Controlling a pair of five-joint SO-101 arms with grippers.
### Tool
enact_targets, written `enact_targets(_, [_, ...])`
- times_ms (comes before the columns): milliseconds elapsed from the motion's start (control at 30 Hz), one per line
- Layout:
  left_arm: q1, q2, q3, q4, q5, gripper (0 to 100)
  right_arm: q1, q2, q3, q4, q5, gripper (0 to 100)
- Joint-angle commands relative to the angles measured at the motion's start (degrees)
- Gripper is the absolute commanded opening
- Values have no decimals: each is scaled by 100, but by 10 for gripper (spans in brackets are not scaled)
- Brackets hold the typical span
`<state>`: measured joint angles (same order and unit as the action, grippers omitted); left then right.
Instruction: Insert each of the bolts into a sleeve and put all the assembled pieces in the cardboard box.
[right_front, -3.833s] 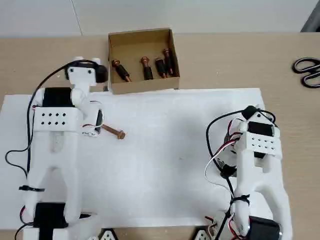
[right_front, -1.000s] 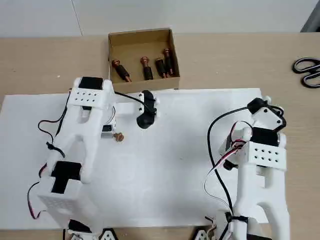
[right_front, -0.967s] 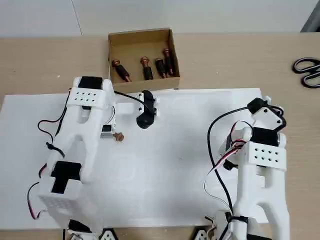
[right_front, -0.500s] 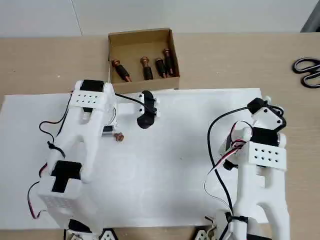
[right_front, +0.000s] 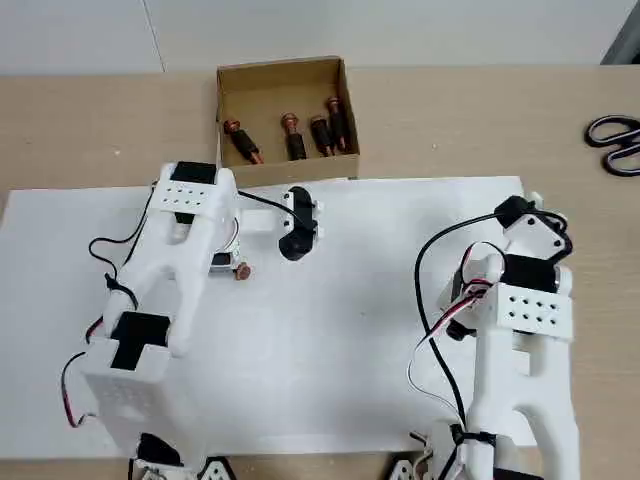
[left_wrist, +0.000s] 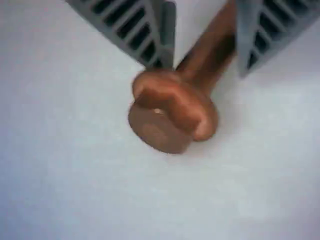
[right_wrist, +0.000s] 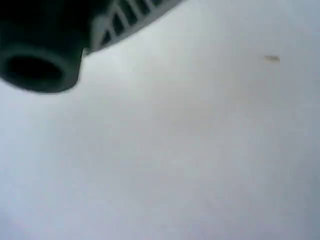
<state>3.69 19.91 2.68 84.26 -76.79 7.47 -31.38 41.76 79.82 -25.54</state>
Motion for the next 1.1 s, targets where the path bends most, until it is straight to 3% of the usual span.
enact_targets(0, [114, 88, 75, 299, -1556, 80, 48, -198, -237, 13, 18, 3])
enact_targets(333, [202, 396, 31, 615, -1547, 63, 48, -207, -237, 22, 18, 3])
enact_targets(433, [237, 396, -338, 1081, -1547, 5, 48, -207, -237, 22, 18, 3])
enact_targets(567, [237, 404, -892, 1582, -1530, 6, 48, -207, -264, 13, 18, 3])
enact_targets(900, [237, 396, -2149, 1591, -343, 6, 22, -207, -404, 22, 18, 3])
enact_targets(1067, [246, 396, -3055, 1591, 791, 6, 13, -207, -826, 57, 44, 3])
